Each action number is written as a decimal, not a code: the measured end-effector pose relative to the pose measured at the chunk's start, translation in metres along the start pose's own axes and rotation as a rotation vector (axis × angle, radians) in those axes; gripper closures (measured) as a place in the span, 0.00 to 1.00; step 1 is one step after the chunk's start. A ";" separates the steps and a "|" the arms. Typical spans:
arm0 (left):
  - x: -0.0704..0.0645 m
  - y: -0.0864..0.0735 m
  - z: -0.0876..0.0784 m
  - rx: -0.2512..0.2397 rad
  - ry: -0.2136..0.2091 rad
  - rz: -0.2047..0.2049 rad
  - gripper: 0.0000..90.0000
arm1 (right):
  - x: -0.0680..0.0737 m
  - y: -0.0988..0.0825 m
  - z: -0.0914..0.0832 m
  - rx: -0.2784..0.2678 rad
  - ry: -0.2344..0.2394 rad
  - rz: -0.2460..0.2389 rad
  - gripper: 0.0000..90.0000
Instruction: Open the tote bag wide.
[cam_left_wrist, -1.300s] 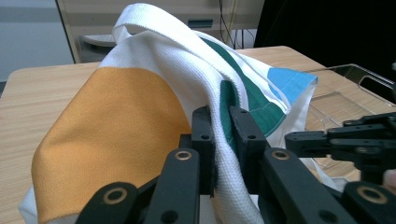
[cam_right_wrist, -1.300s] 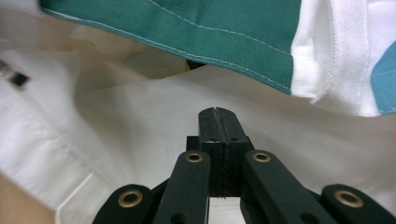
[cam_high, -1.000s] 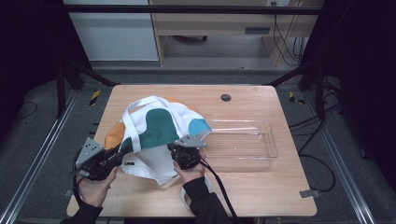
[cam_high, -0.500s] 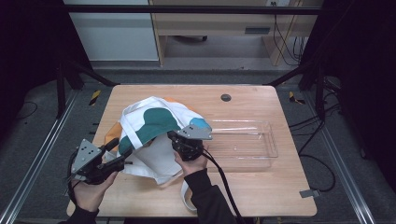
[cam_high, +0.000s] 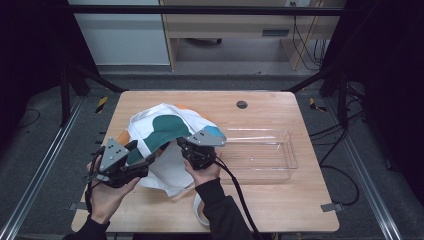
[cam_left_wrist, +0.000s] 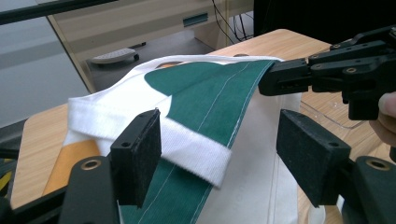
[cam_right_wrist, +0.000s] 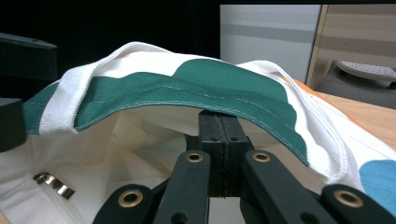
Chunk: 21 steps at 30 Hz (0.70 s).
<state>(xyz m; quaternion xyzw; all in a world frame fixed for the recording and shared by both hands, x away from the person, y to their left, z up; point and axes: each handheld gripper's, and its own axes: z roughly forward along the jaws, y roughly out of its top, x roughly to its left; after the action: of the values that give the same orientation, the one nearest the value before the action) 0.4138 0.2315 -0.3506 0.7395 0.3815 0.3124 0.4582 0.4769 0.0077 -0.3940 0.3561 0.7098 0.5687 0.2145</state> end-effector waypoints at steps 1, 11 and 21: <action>0.000 0.000 0.000 0.000 0.000 0.000 0.34 | 0.000 0.000 0.000 0.000 0.000 0.000 1.00; -0.009 -0.001 0.018 0.041 0.025 0.089 0.33 | 0.000 0.003 -0.002 -0.004 0.003 -0.009 1.00; -0.018 -0.006 0.029 0.112 0.086 0.138 0.41 | 0.000 0.005 -0.001 0.000 0.015 -0.011 1.00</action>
<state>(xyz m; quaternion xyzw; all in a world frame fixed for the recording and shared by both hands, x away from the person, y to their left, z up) 0.4263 0.2058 -0.3692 0.7743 0.3659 0.3531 0.3767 0.4773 0.0072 -0.3893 0.3478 0.7132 0.5702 0.2127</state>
